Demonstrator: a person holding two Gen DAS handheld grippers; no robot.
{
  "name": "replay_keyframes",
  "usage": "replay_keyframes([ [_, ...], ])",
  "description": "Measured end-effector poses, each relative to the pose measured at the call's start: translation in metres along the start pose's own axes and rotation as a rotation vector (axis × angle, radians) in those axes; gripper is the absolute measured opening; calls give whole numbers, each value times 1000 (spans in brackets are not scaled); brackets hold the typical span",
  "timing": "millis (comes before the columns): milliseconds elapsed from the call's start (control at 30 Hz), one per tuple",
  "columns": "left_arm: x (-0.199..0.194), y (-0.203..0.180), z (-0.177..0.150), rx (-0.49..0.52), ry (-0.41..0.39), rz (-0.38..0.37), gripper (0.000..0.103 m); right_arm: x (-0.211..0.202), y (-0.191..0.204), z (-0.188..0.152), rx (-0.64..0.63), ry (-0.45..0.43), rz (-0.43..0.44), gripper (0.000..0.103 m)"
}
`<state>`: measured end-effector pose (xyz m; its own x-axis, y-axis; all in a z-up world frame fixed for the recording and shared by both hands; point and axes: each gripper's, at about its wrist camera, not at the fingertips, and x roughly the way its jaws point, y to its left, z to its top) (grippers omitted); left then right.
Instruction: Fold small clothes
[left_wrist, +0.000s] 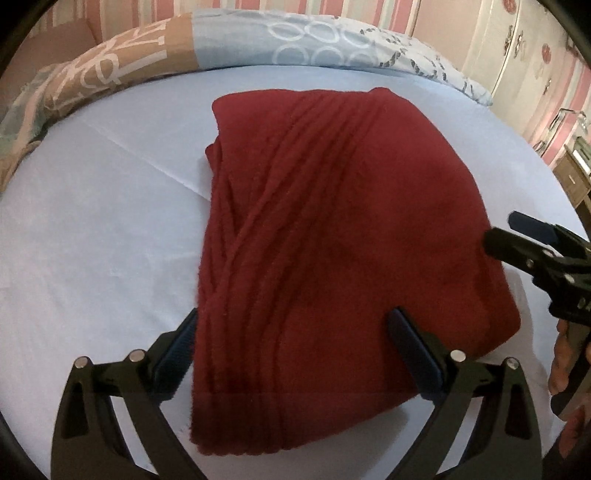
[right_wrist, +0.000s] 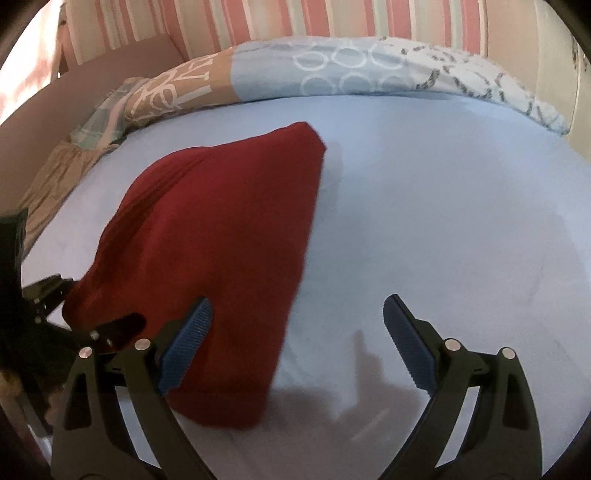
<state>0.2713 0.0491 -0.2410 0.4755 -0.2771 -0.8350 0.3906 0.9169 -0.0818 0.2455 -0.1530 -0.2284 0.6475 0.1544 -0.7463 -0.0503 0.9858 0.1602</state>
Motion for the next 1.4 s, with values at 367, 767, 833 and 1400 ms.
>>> replay_keyframes([
  [367, 6, -10, -5, 39, -24, 113, 102, 33, 19, -3, 73, 52, 1, 100],
  [767, 2, -6, -2, 1, -23, 14, 78, 32, 31, -7, 59, 36, 64, 56],
  [833, -1, -7, -3, 3, -33, 7, 67, 28, 35, -7, 19, 22, 54, 47],
  [1400, -37, -82, 26, 73, -189, 109, 32, -37, 6, 12, -123, -220, -15, 26],
])
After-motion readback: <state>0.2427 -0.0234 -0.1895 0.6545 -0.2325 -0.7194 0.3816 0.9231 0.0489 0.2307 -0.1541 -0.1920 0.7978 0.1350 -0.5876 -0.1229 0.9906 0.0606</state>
